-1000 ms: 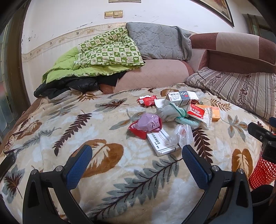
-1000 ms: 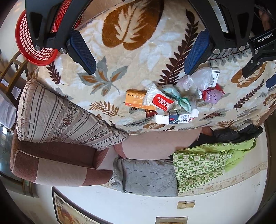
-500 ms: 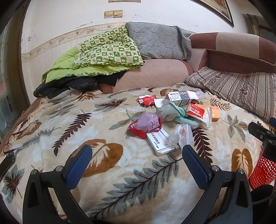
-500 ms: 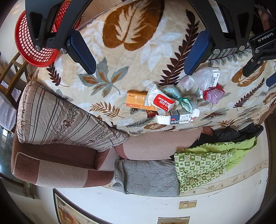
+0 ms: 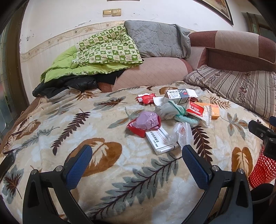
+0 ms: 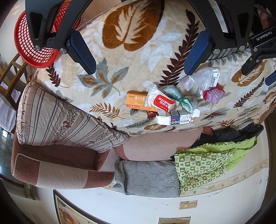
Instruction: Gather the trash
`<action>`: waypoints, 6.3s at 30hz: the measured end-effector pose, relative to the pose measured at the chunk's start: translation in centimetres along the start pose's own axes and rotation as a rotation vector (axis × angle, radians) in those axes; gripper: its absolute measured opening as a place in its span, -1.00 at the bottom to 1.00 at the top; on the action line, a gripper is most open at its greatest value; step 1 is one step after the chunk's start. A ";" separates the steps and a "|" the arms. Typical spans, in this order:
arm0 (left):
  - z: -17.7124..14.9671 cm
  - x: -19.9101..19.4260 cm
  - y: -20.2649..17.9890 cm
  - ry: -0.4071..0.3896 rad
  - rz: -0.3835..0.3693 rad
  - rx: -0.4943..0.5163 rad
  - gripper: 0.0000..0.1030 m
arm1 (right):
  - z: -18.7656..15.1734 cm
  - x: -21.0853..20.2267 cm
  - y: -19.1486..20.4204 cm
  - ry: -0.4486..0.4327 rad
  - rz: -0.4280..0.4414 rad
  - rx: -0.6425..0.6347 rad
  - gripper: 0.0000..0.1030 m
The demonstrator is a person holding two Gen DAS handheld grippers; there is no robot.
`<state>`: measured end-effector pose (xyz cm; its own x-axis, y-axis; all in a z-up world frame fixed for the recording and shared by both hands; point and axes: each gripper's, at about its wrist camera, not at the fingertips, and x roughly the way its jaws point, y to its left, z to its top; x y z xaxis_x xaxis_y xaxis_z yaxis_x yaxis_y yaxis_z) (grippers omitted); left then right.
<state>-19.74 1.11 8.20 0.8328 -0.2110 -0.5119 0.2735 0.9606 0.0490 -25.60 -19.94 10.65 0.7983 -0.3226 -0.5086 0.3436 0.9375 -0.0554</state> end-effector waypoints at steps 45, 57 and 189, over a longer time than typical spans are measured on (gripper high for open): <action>6.4 18.6 2.6 0.468 -0.314 -0.214 -0.25 | 0.1 3.6 1.5 0.151 0.209 0.085 0.83; 5.9 13.1 6.6 0.296 -0.319 -0.243 -0.43 | 3.1 8.6 5.9 0.314 0.452 0.233 0.78; 2.4 16.3 1.2 0.373 -0.139 -0.212 -0.05 | 3.6 15.1 -2.7 0.301 0.464 0.369 -0.93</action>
<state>-4.68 -1.62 1.95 0.5540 -0.2983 -0.7772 0.2338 0.9518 -0.1987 -12.65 -27.85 6.22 0.7496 0.2041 -0.6297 0.1875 0.8469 0.4977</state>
